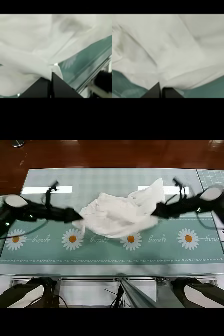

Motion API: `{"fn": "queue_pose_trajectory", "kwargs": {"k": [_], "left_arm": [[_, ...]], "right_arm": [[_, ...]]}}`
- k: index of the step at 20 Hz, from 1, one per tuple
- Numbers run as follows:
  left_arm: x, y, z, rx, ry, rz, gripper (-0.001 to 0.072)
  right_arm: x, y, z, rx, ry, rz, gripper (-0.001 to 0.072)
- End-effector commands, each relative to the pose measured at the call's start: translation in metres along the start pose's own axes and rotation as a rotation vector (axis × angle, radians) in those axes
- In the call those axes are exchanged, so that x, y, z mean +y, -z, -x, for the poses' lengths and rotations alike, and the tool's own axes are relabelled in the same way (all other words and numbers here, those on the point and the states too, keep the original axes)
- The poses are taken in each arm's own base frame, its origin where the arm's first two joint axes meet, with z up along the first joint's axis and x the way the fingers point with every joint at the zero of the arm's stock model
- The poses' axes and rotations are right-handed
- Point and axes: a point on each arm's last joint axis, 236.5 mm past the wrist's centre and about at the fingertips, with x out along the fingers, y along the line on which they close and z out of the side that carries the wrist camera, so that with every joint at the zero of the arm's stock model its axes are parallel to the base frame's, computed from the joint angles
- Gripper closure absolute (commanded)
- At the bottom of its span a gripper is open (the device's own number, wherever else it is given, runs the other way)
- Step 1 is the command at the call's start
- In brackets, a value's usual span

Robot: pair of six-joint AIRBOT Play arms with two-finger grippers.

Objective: Fold the shirts.

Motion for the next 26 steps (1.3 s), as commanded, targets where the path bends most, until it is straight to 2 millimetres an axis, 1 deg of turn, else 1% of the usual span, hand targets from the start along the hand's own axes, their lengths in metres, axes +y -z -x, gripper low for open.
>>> {"fn": "queue_pose_trajectory", "kwargs": {"k": [1,2,3,4,5,6,7,8,9,10,11,12,13,14,16,18,19,20,21,22,23,24,25,26], "left_arm": [[-0.124,-0.115,0.1,-0.391,0.214,-0.172,0.0685],[-0.159,-0.136,0.138,-0.499,0.227,-0.26,0.0685],[-0.193,-0.151,0.179,-0.602,0.22,-0.356,0.0686],[-0.219,-0.159,0.215,-0.679,0.21,-0.378,0.0686],[-0.237,-0.162,0.251,-0.75,0.165,-0.385,0.0686],[-0.249,-0.161,0.283,-0.818,0.082,-0.426,0.0686],[-0.26,-0.155,0.317,-0.9,-0.024,-0.474,0.0687],[-0.271,-0.146,0.35,-0.984,-0.133,-0.516,0.0687],[-0.282,-0.132,0.382,-1.071,-0.253,-0.561,0.0686],[-0.296,-0.112,0.409,-1.152,-0.361,-0.606,0.0686],[-0.308,-0.091,0.429,-1.218,-0.449,-0.641,0.0686],[-0.318,-0.07,0.441,-1.265,-0.519,-0.664,0.0686],[-0.328,-0.045,0.448,-1.298,-0.582,-0.688,0.0686],[-0.339,-0.022,0.451,-1.324,-0.615,-0.711,0.0686],[-0.355,0.019,0.461,-1.382,-0.682,-0.747,0.0686],[-0.362,0.055,0.471,-1.427,-0.698,-0.752,0.0686],[-0.362,0.065,0.469,-1.412,-0.677,-0.763,0.0686],[-0.357,0.069,0.462,-1.375,-0.642,-0.766,0.0686],[-0.346,0.064,0.453,-1.326,-0.614,-0.746,0.0686],[-0.327,0.053,0.439,-1.256,-0.6,-0.701,0.0686],[-0.304,0.038,0.422,-1.18,-0.6,-0.655,0.0686],[-0.274,0.019,0.399,-1.093,-0.592,-0.595,0.0686],[-0.245,0.002,0.373,-1.004,-0.568,-0.538,0.0686],[-0.212,-0.015,0.339,-0.9,-0.534,-0.481,0.0686]], "right_arm": [[0.087,-0.093,0.133,-0.324,0.048,0.231,0.0688],[0.12,-0.112,0.184,-0.458,0.054,0.306,0.0688],[0.148,-0.121,0.232,-0.577,0.065,0.364,0.0688],[0.175,-0.121,0.281,-0.696,0.076,0.411,0.0688],[0.199,-0.112,0.32,-0.793,0.072,0.459,0.0688],[0.222,-0.096,0.356,-0.885,0.058,0.508,0.0688],[0.236,-0.076,0.381,-0.953,0.05,0.539,0.0688],[0.243,-0.054,0.401,-1.0,0.06,0.561,0.0688],[0.248,-0.028,0.417,-1.036,0.072,0.584,0.0688],[0.25,-0.006,0.431,-1.07,0.089,0.6,0.0688],[0.251,0.017,0.443,-1.107,0.109,0.613,0.0688],[0.248,0.037,0.454,-1.142,0.135,0.616,0.0688],[0.245,0.054,0.462,-1.165,0.156,0.617,0.0688],[0.244,0.07,0.467,-1.183,0.165,0.619,0.0688],[0.239,0.093,0.472,-1.194,0.191,0.618,0.0688],[0.231,0.106,0.466,-1.155,0.213,0.608,0.0688],[0.226,0.109,0.459,-1.119,0.22,0.6,0.0687],[0.221,0.108,0.452,-1.088,0.228,0.592,0.0688],[0.215,0.104,0.443,-1.053,0.236,0.579,0.0688],[0.208,0.099,0.432,-1.017,0.24,0.565,0.0687],[0.2,0.091,0.418,-0.971,0.243,0.546,0.0688],[0.19,0.083,0.402,-0.924,0.249,0.524,0.0688],[0.178,0.073,0.384,-0.875,0.254,0.498,0.0688],[0.165,0.062,0.363,-0.827,0.257,0.469,0.0687]]}}
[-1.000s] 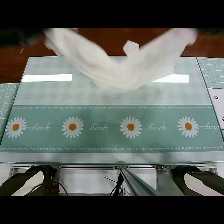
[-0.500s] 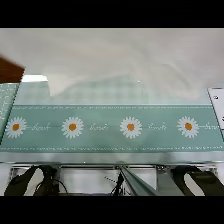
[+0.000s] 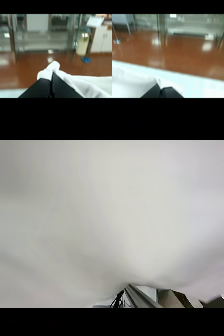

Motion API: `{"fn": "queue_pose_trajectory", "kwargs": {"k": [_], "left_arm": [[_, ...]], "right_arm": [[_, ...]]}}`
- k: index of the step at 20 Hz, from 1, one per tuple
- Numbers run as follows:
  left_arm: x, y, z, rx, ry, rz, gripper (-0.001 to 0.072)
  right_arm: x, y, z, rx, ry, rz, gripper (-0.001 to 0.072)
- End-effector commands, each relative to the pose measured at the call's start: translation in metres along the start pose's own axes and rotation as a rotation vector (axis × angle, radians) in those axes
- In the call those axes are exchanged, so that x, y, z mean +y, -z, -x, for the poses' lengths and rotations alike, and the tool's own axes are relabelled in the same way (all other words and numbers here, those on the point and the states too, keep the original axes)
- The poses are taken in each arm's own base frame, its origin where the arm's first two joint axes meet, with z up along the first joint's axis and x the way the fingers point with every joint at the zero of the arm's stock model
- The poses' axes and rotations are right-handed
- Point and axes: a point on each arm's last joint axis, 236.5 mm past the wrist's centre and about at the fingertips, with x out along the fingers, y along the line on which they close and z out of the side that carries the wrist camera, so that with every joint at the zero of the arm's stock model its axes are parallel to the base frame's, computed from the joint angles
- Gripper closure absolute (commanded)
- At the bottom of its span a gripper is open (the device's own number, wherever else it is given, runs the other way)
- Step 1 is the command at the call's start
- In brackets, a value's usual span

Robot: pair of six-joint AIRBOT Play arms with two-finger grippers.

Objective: Fold the shirts.

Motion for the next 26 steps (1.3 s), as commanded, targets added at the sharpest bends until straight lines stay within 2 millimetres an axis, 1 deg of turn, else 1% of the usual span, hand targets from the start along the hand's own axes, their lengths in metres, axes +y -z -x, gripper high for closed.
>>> {"fn": "queue_pose_trajectory", "kwargs": {"k": [1,3,5,6,9,10,12,13,16,18,19,20,21,22,23,24,25,26], "left_arm": [[0.007,0.112,-0.078,0.308,0.106,0.117,0.0685],[0.011,0.186,-0.135,0.449,0.181,0.234,0.0685],[0.019,0.242,-0.181,0.534,0.196,0.339,0.0686],[0.022,0.269,-0.204,0.58,0.192,0.37,0.0685],[0.015,0.333,-0.267,0.681,0.203,0.389,0.0685],[0.012,0.35,-0.285,0.708,0.205,0.396,0.0685],[0.004,0.38,-0.317,0.76,0.215,0.404,0.0685],[-0.001,0.389,-0.332,0.776,0.227,0.401,0.0686],[-0.013,0.401,-0.368,0.788,0.255,0.391,0.0685],[-0.016,0.4,-0.383,0.781,0.262,0.399,0.0685],[-0.017,0.397,-0.387,0.775,0.256,0.429,0.0683],[-0.016,0.394,-0.387,0.772,0.251,0.441,0.0599],[-0.017,0.394,-0.384,0.784,0.258,0.44,0.0291],[-0.019,0.398,-0.375,0.827,0.274,0.435,0.0012],[-0.013,0.408,-0.359,0.906,0.285,0.396,0.0004],[0.002,0.421,-0.339,1.008,0.273,0.351,0.0004],[0.025,0.438,-0.311,1.146,0.214,0.342,0.0004],[0.05,0.453,-0.281,1.281,0.142,0.355,0.0004]], "right_arm": [[-0.019,0.053,-0.058,0.167,0.011,-0.064,0.0688],[-0.036,0.091,-0.104,0.259,0.026,-0.105,0.0688],[-0.053,0.132,-0.153,0.36,0.043,-0.152,0.0688],[-0.062,0.148,-0.177,0.401,0.053,-0.171,0.0688],[-0.089,0.185,-0.26,0.479,0.073,-0.233,0.0688],[-0.095,0.2,-0.286,0.51,0.072,-0.26,0.0688],[-0.102,0.232,-0.337,0.588,0.056,-0.326,0.0688],[-0.106,0.243,-0.36,0.613,0.049,-0.35,0.0688],[-0.123,0.262,-0.426,0.641,0.066,-0.442,0.0688],[-0.126,0.265,-0.457,0.636,0.035,-0.546,0.0687],[-0.126,0.264,-0.468,0.625,-0.003,-0.633,0.0687],[-0.126,0.263,-0.475,0.616,-0.036,-0.712,0.0675],[-0.129,0.261,-0.476,0.609,-0.069,-0.789,0.0413],[-0.135,0.259,-0.472,0.613,-0.096,-0.826,0.0069],[-0.143,0.259,-0.461,0.634,-0.115,-0.821,0.0088],[-0.153,0.261,-0.445,0.669,-0.122,-0.797,0.0089],[-0.166,0.266,-0.422,0.723,-0.122,-0.761,0.0089],[-0.182,0.274,-0.395,0.793,-0.096,-0.713,0.0089]]}}
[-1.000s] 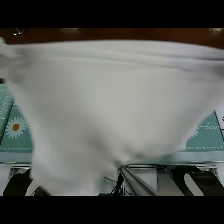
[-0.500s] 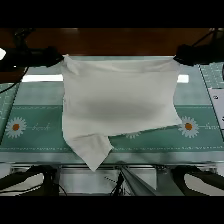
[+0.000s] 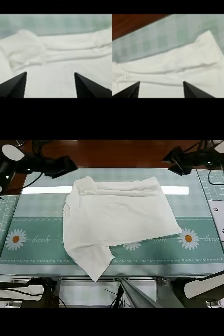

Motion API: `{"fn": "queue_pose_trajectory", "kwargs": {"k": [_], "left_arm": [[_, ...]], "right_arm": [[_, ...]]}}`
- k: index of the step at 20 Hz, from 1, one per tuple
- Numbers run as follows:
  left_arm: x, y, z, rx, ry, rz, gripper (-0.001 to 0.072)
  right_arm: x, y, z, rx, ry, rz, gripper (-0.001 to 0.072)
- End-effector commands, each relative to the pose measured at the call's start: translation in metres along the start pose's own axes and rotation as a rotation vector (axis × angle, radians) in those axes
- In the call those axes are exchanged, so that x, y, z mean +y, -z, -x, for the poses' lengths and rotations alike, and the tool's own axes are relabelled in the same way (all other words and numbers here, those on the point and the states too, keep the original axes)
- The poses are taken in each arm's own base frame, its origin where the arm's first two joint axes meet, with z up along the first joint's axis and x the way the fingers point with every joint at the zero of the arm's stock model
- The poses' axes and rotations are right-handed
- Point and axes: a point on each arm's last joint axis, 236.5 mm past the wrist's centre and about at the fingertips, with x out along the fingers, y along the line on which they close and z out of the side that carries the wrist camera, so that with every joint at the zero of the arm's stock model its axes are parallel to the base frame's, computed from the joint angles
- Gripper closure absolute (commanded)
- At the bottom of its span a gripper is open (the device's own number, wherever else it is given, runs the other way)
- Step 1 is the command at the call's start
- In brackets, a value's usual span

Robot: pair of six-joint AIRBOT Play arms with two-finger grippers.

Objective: Fold the shirts.

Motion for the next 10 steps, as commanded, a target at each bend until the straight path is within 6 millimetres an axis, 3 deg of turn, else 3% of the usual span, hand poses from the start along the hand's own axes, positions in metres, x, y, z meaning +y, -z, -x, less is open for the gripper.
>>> {"fn": "queue_pose_trajectory", "kwargs": {"k": [1,3,4,5,8,10], "left_arm": [[0.065,0.091,0.038,0.387,-0.146,0.156,0.0005],[0.07,0.136,0.059,0.489,-0.065,0.285,0.0005],[0.074,0.16,0.065,0.511,-0.057,0.346,0.0005],[0.083,0.193,0.071,0.54,-0.078,0.382,0.0005],[0.101,0.289,0.086,0.605,-0.144,0.521,0.0005],[0.09,0.322,0.08,0.527,-0.096,0.627,0.0005]], "right_arm": [[-0.056,0.032,0.057,0.184,0.11,0.056,0.009],[-0.139,0.066,0.115,0.307,0.495,0.044,0.009],[-0.169,0.079,0.142,0.3,0.646,-0.034,0.0091],[-0.176,0.091,0.148,0.256,0.647,-0.105,0.0092],[-0.148,0.137,0.115,0.135,0.413,-0.104,0.0091],[-0.115,0.176,0.093,0.094,0.242,-0.083,0.0092]]}}
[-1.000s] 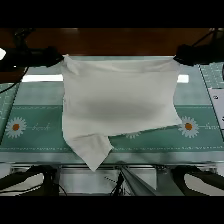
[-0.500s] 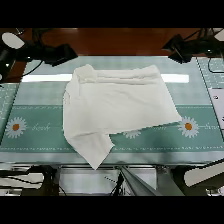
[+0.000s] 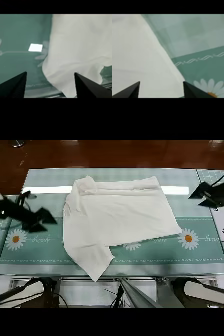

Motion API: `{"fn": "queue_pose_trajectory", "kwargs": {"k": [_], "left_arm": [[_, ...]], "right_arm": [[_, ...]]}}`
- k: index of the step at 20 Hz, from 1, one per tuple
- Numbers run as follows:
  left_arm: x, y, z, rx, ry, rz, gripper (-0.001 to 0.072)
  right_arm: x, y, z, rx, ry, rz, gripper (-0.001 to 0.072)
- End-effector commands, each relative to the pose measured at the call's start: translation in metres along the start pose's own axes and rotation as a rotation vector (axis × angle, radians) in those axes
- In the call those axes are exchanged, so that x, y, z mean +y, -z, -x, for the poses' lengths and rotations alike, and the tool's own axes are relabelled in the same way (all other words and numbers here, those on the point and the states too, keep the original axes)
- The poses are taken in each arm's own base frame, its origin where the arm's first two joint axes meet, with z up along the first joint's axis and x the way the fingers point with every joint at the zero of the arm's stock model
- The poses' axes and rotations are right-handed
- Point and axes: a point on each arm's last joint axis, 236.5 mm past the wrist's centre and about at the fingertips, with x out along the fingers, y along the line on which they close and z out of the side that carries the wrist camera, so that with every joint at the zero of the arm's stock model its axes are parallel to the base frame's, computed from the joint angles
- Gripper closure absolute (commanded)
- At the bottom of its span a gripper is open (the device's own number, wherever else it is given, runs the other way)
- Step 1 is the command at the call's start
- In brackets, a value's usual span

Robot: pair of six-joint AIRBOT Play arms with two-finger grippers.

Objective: Fold the shirts.

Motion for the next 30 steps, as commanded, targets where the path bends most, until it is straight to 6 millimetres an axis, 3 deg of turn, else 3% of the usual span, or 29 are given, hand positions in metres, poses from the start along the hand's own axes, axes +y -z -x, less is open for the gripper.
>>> {"fn": "queue_pose_trajectory", "kwargs": {"k": [1,3,5,7,9,14,16,17,18,19,21,23,24,26,30], "left_arm": [[0.018,0.059,-0.04,-0.024,0.104,0.14,0.0005],[0.019,0.077,-0.056,-0.04,0.124,0.157,0.0005],[0.011,0.086,-0.065,-0.033,0.17,0.174,0.0006],[-0.006,0.078,-0.063,-0.067,0.247,0.175,0.0005],[-0.01,0.074,-0.068,-0.087,0.252,0.18,0.0006],[-0.024,0.079,-0.093,-0.098,0.267,0.178,0.0007],[-0.021,0.075,-0.105,-0.141,0.239,0.139,0.0012],[-0.021,0.071,-0.105,-0.159,0.234,0.123,0.014],[-0.022,0.069,-0.103,-0.167,0.238,0.124,0.057],[-0.024,0.067,-0.101,-0.174,0.242,0.105,0.0685],[-0.027,0.062,-0.097,-0.188,0.245,0.082,0.0685],[-0.03,0.059,-0.094,-0.196,0.256,0.083,0.0685],[-0.031,0.058,-0.094,-0.198,0.262,0.085,0.0685],[-0.032,0.058,-0.094,-0.198,0.262,0.085,0.0685],[-0.032,0.058,-0.094,-0.198,0.262,0.086,0.0685]], "right_arm": [[0.036,0.059,-0.019,-0.092,-0.219,-0.013,0.0091],[0.058,0.09,-0.023,-0.08,-0.342,-0.018,0.0092],[0.064,0.11,-0.025,-0.073,-0.383,-0.023,0.0091],[0.063,0.123,-0.028,-0.052,-0.387,-0.027,0.0091],[0.065,0.131,-0.028,-0.024,-0.396,-0.023,0.0091],[0.066,0.128,-0.028,-0.032,-0.4,-0.043,0.0092],[0.06,0.111,-0.023,-0.091,-0.397,-0.089,0.0091],[0.046,0.098,-0.016,-0.132,-0.363,-0.107,0.0092],[0.024,0.086,-0.008,-0.169,-0.31,-0.131,0.0092],[-0.006,0.078,0.0,-0.198,-0.235,-0.169,0.0091],[-0.068,0.086,0.005,-0.193,-0.089,-0.279,0.0091],[-0.107,0.116,-0.009,-0.112,0.019,-0.366,0.0091],[-0.112,0.129,-0.02,-0.072,0.028,-0.402,0.0092],[-0.098,0.136,-0.039,-0.003,-0.051,-0.414,0.0092],[-0.068,0.121,-0.061,0.029,-0.24,-0.437,0.0092]]}}
